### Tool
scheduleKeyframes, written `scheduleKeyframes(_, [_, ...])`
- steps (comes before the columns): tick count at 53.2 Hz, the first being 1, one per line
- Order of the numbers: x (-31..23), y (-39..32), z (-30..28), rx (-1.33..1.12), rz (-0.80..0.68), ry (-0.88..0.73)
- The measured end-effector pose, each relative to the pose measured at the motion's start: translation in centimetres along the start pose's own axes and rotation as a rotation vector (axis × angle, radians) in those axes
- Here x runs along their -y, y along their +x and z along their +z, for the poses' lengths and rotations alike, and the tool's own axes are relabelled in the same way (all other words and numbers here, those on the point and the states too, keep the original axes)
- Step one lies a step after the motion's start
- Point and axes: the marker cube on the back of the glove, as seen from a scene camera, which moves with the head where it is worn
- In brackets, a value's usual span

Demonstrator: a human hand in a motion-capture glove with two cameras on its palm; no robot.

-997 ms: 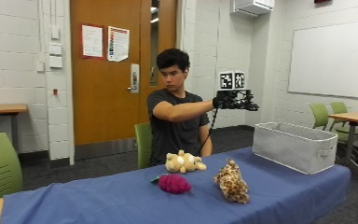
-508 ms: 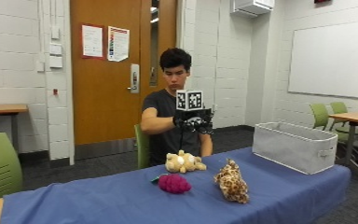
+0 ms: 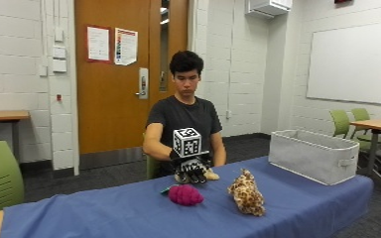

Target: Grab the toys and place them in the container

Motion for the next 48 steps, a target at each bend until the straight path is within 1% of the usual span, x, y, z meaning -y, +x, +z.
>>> scheduleKeyframes(7, [-1.4,0.3,1.0,-0.008,-0.012,-0.029])
scheduleKeyframes(16, [-1.8,0.7,0.7,0.015,-0.027,-0.010])
scheduleKeyframes(21, [-1.9,0.6,0.2,0.026,-0.063,0.048])
scheduleKeyframes(26, [-1.9,0.6,-0.4,0.000,-0.086,0.146])
scheduleKeyframes(32, [-0.9,0.9,-1.5,0.014,-0.077,0.198])
scheduleKeyframes(40, [1.4,0.4,-3.9,0.009,-0.053,0.176])
scheduleKeyframes(48, [2.3,-3.2,-9.4,0.030,-0.071,0.228])
